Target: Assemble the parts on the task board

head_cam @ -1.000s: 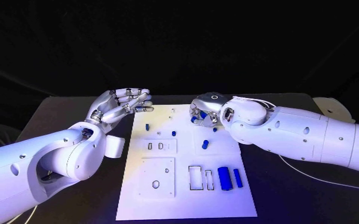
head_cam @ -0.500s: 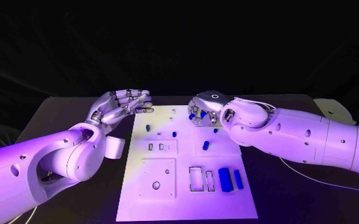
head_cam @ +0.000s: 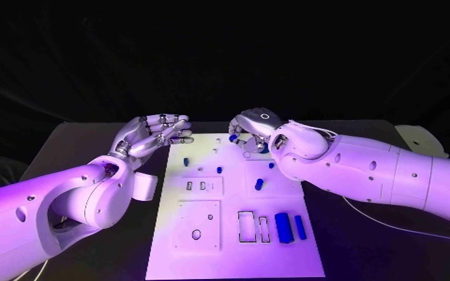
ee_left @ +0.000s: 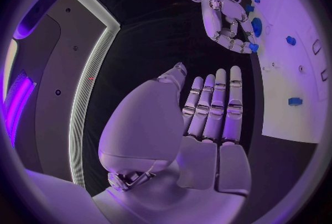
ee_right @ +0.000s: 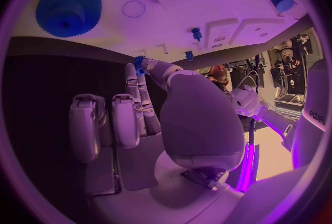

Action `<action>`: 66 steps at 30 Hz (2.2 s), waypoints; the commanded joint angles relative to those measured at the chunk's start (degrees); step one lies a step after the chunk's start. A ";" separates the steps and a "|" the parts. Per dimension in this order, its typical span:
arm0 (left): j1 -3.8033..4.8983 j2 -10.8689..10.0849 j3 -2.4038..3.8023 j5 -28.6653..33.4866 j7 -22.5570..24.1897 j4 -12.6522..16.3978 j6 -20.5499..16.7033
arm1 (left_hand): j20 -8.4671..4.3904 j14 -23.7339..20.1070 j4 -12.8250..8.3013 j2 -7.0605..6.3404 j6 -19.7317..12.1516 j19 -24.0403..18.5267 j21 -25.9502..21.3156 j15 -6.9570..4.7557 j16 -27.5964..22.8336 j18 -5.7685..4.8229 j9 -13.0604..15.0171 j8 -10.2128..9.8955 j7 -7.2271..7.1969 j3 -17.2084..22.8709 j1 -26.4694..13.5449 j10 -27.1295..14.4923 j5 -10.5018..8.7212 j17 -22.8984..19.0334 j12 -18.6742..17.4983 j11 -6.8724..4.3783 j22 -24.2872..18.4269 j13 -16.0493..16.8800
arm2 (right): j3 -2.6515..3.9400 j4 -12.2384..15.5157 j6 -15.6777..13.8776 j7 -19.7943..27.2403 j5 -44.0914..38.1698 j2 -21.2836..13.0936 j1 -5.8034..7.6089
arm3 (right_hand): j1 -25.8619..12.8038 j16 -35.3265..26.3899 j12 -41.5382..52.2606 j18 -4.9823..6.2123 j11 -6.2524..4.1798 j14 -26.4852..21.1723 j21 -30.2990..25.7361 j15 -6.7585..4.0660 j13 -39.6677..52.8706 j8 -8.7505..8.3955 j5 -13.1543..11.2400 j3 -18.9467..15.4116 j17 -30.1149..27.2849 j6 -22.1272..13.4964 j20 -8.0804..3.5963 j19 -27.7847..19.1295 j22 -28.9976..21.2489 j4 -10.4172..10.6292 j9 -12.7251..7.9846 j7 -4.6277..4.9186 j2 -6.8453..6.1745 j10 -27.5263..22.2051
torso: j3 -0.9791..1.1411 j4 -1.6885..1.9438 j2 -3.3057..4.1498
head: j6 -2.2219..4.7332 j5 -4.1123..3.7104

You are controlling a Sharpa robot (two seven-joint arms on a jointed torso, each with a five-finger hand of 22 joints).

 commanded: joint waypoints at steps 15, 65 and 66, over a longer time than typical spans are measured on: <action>0.35 0.18 0.07 0.26 0.21 0.08 1.21 | 0.08 -0.06 -0.12 -0.44 0.05 0.16 -0.14 0.33 -0.28 0.29 -0.09 -0.37 1.50 0.35 -0.11 0.21 0.26 0.07 -0.25 0.36 -0.09 0.00 | 0.01 -5.93 -1.30 0.47 -0.47 5.72 -0.77 | -0.56 -0.17 0.12 -0.76 0.17 2.51 0.14 -0.24 -0.02 0.37 -0.25 0.43 0.01 0.04 -0.03 0.43 4.65 0.12 0.24 0.04 0.09 0.22 | -0.13 0.74 0.61 | 0.21 0.05; 1.39 -0.45 0.05 0.27 -0.12 -0.61 1.73 | 0.12 -0.17 -0.23 -0.50 0.08 0.11 -0.27 0.37 -0.47 0.29 -0.12 -0.45 1.47 0.50 -0.05 0.30 0.25 0.13 -0.45 0.37 -0.23 0.03 | 0.35 -1.19 -3.55 0.64 2.96 0.26 -0.75 | -2.85 -3.08 0.98 1.05 2.43 0.90 -5.02 1.68 -1.12 -4.42 -0.80 1.33 -5.85 -6.74 1.93 -4.93 -2.86 0.82 0.01 2.82 -2.38 -5.17 | -0.03 -0.21 0.50 | 0.54 0.40; 1.40 -0.53 0.05 0.26 -0.16 -0.65 1.94 | 0.13 -0.17 -0.23 -0.50 0.08 0.11 -0.27 0.37 -0.48 0.29 -0.12 -0.45 1.47 0.50 -0.05 0.30 0.25 0.13 -0.45 0.37 -0.23 0.03 | 0.47 0.21 -3.64 0.49 3.56 -1.13 -0.56 | -2.72 -2.49 2.02 0.86 1.96 1.21 -4.43 1.36 -0.64 -4.17 -0.75 1.33 -4.93 -6.23 1.70 -4.28 -1.90 0.68 0.20 2.46 -2.47 -3.33 | 0.01 -0.36 0.44 | 0.49 0.35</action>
